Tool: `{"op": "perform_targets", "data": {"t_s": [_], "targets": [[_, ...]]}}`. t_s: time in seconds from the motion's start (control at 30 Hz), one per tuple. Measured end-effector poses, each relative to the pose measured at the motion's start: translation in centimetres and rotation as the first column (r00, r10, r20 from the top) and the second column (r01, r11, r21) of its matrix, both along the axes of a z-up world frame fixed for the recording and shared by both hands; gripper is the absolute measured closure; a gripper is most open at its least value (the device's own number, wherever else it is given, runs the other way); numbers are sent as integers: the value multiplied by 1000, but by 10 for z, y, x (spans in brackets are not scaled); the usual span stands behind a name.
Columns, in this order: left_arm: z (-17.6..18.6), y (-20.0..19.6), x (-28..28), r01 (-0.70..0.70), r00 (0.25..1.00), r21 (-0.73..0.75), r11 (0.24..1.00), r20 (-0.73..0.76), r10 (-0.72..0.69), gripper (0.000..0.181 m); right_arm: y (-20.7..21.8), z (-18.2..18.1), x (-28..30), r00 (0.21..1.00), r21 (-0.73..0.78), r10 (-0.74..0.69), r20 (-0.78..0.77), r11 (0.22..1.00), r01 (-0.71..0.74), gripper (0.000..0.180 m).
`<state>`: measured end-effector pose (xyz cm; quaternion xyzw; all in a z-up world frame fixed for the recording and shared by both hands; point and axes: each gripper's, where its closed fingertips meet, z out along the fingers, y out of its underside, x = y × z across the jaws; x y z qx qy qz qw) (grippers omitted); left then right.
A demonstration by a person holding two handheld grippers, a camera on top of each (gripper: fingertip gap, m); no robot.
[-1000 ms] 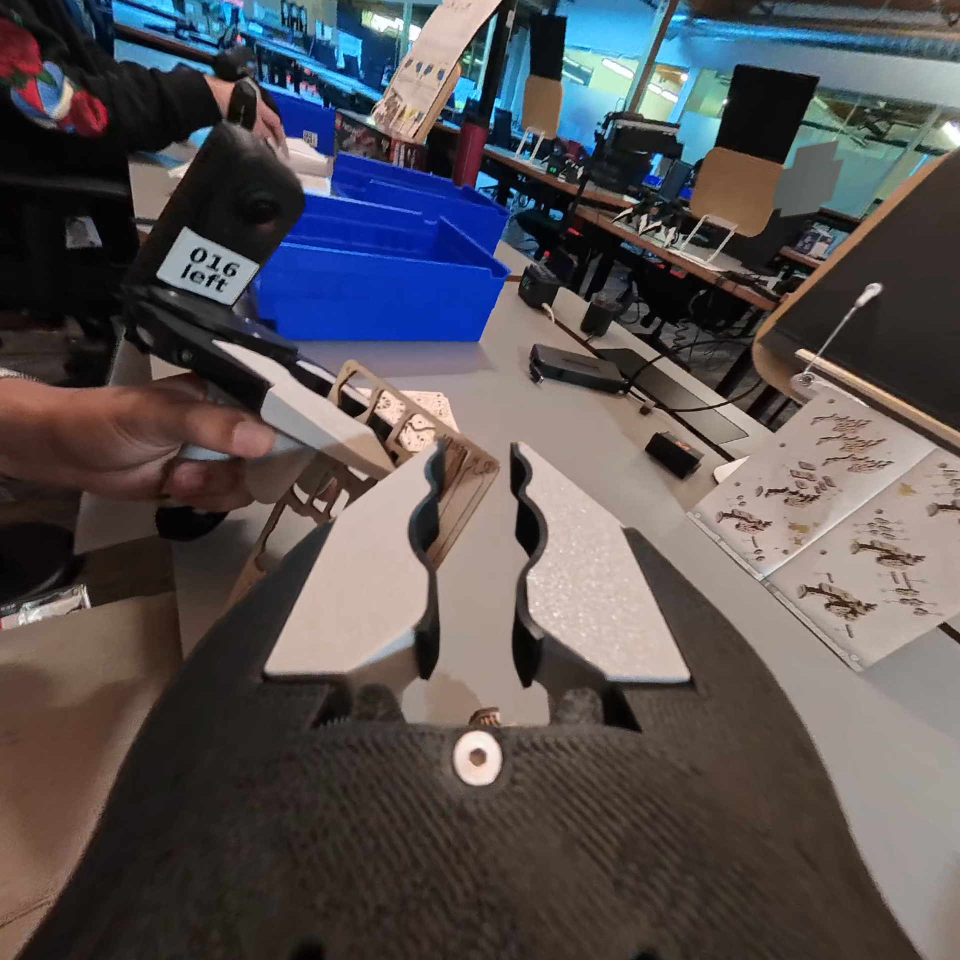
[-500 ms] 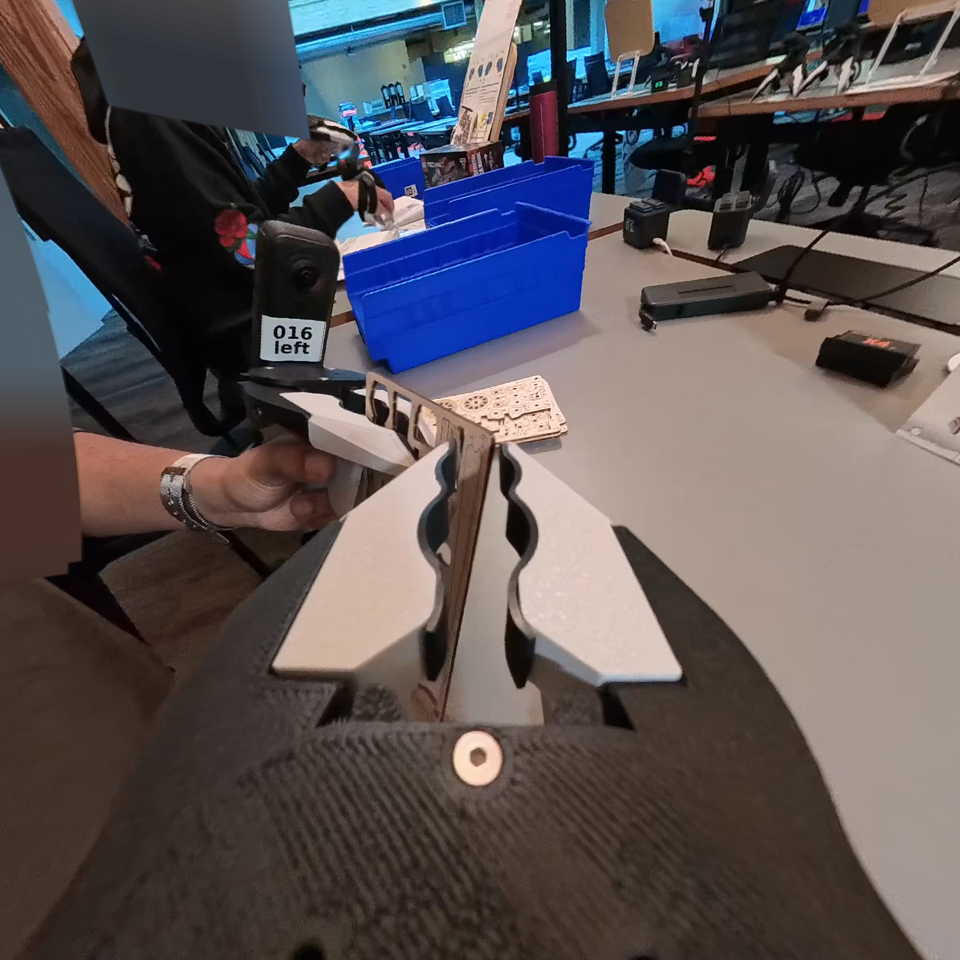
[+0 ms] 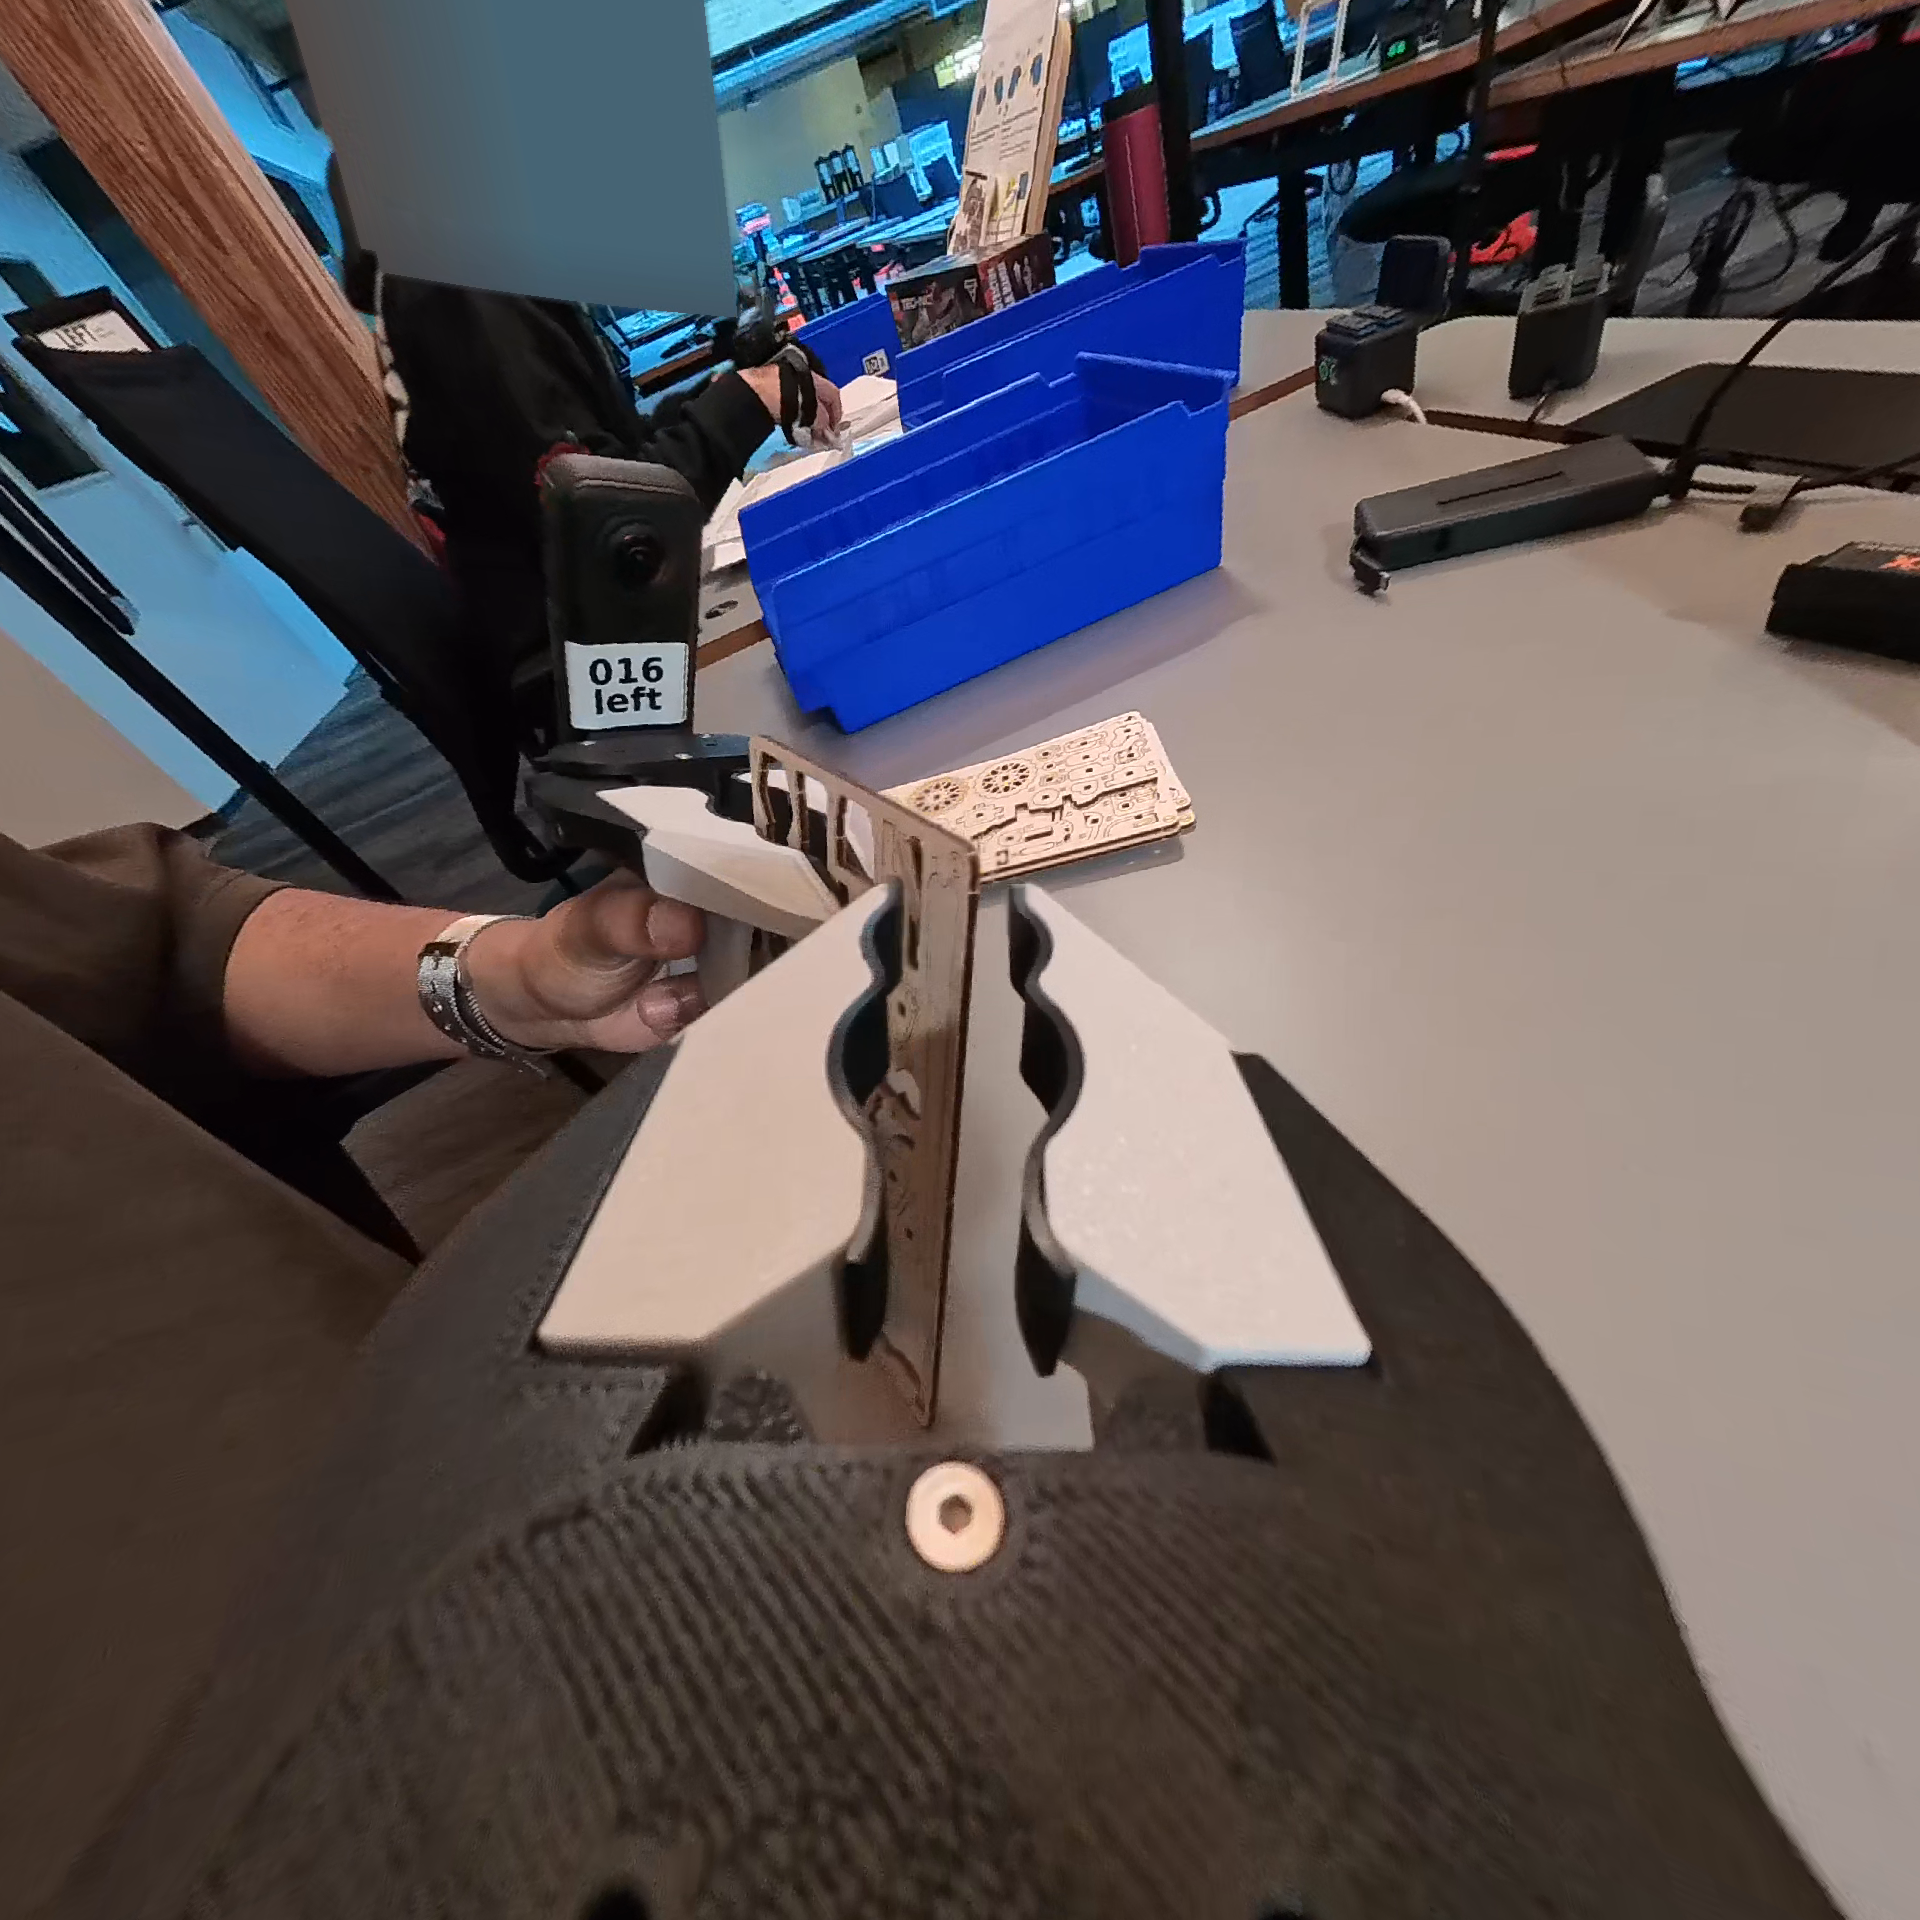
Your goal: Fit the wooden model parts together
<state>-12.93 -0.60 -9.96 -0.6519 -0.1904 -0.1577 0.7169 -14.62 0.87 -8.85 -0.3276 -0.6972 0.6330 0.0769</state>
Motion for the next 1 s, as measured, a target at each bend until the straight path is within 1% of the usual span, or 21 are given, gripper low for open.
{"op": "perform_targets", "data": {"t_s": [0.13,0.33,1.0], "targets": [[-1,0,0,0,1000,-2,1000,4,0,181,-2,0,1,1000,2,5,-6,1000,-5,169],[-2,0,0,-15,999,-22,1000,-29,14,181,-1,-1,1,999,42,-7,-35,999,9,169],[-4,0,-4,-40,999,-29,999,-12,40,181,-2,-4,-4,996,37,-86,-12,996,86,169]]}}
